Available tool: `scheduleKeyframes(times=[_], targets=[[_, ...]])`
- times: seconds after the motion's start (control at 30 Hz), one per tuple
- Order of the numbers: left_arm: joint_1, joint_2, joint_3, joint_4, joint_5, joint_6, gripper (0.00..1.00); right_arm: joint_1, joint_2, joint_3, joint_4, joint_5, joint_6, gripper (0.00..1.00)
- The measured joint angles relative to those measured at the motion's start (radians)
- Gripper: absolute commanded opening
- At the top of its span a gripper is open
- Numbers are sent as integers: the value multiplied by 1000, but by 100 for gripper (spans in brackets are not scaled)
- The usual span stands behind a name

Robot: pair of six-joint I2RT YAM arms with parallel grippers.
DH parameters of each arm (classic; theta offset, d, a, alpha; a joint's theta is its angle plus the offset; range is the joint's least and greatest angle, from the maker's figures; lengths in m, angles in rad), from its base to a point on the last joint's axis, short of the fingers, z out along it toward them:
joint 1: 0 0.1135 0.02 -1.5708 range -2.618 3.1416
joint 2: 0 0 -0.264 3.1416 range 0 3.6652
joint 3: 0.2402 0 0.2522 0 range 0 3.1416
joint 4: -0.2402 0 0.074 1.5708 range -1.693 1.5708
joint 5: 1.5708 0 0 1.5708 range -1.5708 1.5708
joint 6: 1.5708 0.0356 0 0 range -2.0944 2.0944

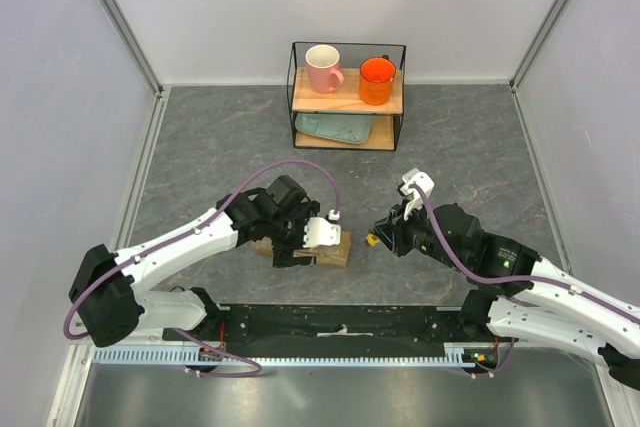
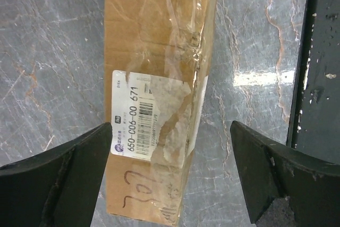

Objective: Unpack the express box
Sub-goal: Adjust the express box at the center of the board.

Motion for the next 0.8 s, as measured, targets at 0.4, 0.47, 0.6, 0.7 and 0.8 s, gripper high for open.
scheduleKeyframes(times=[0.4,0.47,0.6,0.7,0.8], targets=[[0,109,95,-20,38,11,99,0,-77,-130,65,94,6,0],[2,137,100,-32,58,27,99,0,-48,-130,81,130,51,0],[14,202,145,-95,122,59,99,0,0,-146,100,196,163,0],[23,228,175,-119,169,76,99,0,-12,-183,106,248,247,0],[24,250,189,-135,207,98,99,0,-45,-216,119,277,304,0]])
